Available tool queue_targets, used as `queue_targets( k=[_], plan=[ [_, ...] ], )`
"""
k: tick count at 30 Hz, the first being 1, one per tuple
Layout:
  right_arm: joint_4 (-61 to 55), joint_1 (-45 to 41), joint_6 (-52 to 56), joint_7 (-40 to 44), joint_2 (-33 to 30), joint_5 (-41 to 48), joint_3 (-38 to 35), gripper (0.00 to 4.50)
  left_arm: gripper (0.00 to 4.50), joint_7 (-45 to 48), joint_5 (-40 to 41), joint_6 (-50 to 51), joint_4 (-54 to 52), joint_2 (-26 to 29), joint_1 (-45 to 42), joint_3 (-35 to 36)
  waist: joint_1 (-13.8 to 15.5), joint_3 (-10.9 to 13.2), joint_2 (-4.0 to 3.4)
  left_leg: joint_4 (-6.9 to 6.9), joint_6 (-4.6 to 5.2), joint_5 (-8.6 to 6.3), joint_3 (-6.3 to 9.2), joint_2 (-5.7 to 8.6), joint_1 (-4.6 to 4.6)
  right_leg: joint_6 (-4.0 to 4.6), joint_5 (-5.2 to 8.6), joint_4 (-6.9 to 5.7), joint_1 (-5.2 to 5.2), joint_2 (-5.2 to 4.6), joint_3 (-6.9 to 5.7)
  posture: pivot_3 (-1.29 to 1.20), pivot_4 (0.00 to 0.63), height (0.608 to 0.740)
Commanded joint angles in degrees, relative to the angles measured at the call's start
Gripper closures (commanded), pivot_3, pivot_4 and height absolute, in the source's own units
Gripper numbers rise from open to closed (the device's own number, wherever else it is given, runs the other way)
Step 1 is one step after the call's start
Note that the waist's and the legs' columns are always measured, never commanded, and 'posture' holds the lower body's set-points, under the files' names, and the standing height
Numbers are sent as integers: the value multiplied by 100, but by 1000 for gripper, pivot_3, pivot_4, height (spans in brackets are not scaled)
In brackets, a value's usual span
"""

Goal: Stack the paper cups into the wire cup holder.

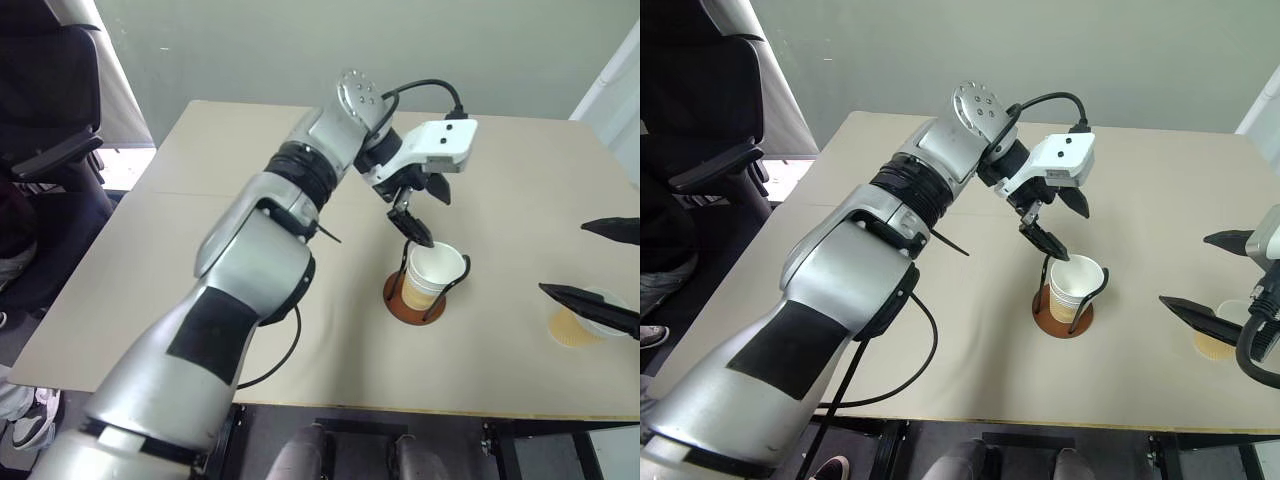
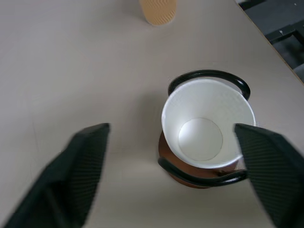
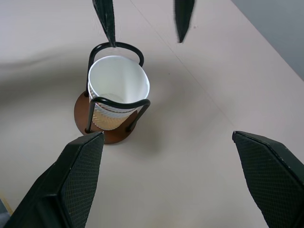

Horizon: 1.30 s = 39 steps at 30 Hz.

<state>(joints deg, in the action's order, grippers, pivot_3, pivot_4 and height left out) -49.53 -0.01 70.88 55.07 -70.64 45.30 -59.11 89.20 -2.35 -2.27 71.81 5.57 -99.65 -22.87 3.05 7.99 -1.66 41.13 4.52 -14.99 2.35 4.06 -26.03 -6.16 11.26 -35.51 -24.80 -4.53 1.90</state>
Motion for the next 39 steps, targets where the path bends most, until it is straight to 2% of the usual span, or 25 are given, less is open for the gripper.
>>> queue_targets(
  k=[1,10,17,22,27,32,39],
  plan=[
    [138,186,-295,-98,-7,-379,101,62,20,-268,141,8,-86,101,-283,540,0,0,0,0,0,0,1,0,0,0,0,0,0,0,0,0,150,740],
    [663,101,-876,-176,80,-568,681,62,20,-177,724,656,-339,786,-160,1714,-18,-1,-1,-1,1,1,-2,0,3,0,0,-6,-5,2,2,0,150,740],
    [965,1138,-1581,417,-111,-1603,837,62,20,102,1200,1366,-797,1236,71,2291,2,-1,-2,2,3,2,2,3,0,0,0,1,-2,-1,-1,0,150,740],
    [1482,1914,-2216,1027,-150,-2406,753,62,20,290,1480,1819,-1672,1609,602,2377,-9,-5,-9,2,3,2,4,4,7,1,0,1,4,-1,-2,0,150,740],
    [1924,2201,-2669,1353,-134,-2862,849,62,20,315,1925,2553,-2827,1902,1251,2278,-27,-8,-13,7,6,6,0,2,18,4,-1,-13,10,5,2,0,150,740],
    [2313,2121,-2996,1386,-119,-3083,1250,62,20,219,2138,2973,-3671,2133,1764,2247,-31,-8,-12,23,7,6,3,3,34,4,-1,-27,27,6,3,0,150,740],
    [2778,1828,-3408,1386,-228,-3278,1996,62,20,-18,2159,3206,-4602,2469,2461,2067,-72,-8,-13,20,8,7,1,3,118,9,2,-31,106,6,7,0,150,740]
  ],
)
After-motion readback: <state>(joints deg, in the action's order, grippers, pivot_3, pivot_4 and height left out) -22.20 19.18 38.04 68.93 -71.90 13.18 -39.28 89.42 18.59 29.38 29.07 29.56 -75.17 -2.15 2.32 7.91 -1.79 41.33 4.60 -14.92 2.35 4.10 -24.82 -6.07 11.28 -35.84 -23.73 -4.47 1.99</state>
